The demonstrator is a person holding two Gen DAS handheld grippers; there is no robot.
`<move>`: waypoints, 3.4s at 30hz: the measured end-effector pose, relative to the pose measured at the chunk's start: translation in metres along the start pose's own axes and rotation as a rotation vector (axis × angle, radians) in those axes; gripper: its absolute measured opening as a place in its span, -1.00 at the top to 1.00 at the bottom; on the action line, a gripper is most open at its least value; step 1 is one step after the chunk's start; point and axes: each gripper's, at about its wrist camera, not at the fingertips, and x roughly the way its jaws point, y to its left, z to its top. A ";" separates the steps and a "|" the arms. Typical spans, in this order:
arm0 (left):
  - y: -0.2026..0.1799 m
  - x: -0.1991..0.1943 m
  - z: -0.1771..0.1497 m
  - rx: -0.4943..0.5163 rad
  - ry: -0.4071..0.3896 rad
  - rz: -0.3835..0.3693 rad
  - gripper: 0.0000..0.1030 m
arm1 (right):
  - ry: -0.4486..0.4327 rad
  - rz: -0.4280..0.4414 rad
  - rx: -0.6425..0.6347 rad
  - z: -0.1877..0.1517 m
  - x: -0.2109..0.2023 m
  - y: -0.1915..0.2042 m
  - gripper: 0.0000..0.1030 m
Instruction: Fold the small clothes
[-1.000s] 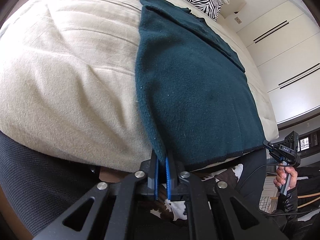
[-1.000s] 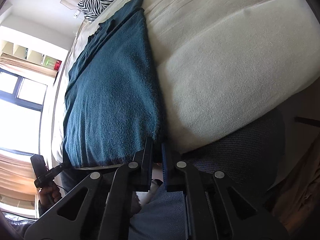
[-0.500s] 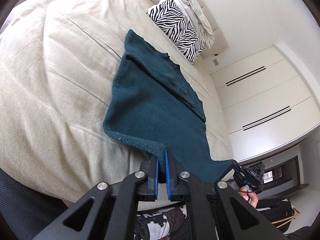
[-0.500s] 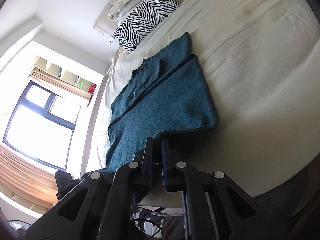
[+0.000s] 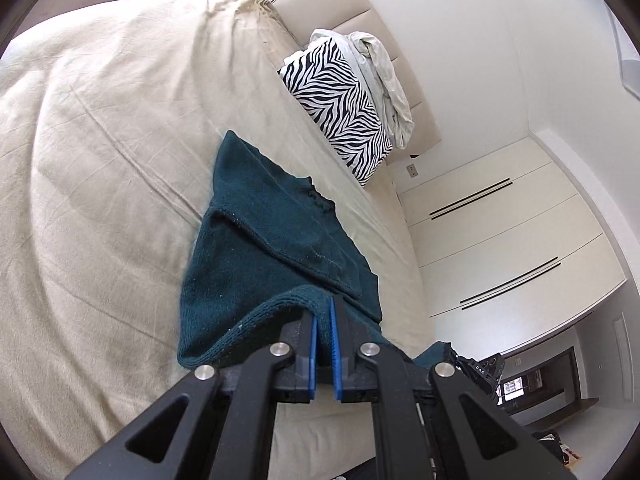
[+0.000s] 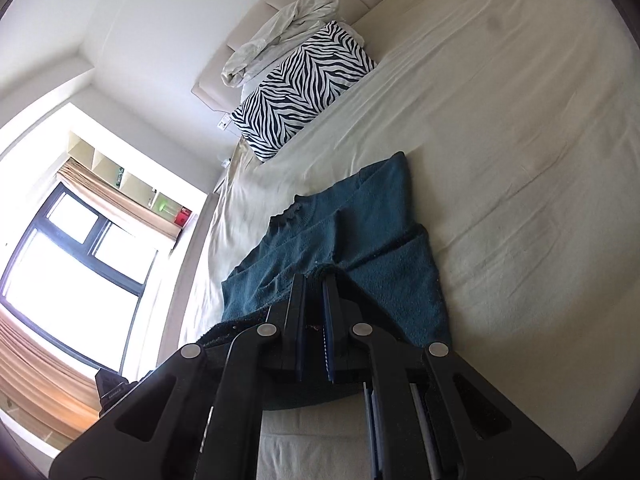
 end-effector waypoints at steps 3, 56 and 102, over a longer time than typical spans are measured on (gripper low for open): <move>0.002 0.012 0.017 -0.017 -0.012 -0.006 0.85 | -0.016 -0.030 -0.021 0.016 0.013 0.003 0.87; 0.070 0.136 0.064 0.098 0.004 0.326 -0.27 | 0.101 -0.367 -0.215 0.039 0.190 -0.039 0.14; 0.053 0.158 0.000 0.351 0.021 0.566 0.64 | 0.205 -0.048 -0.261 -0.047 0.187 0.060 0.74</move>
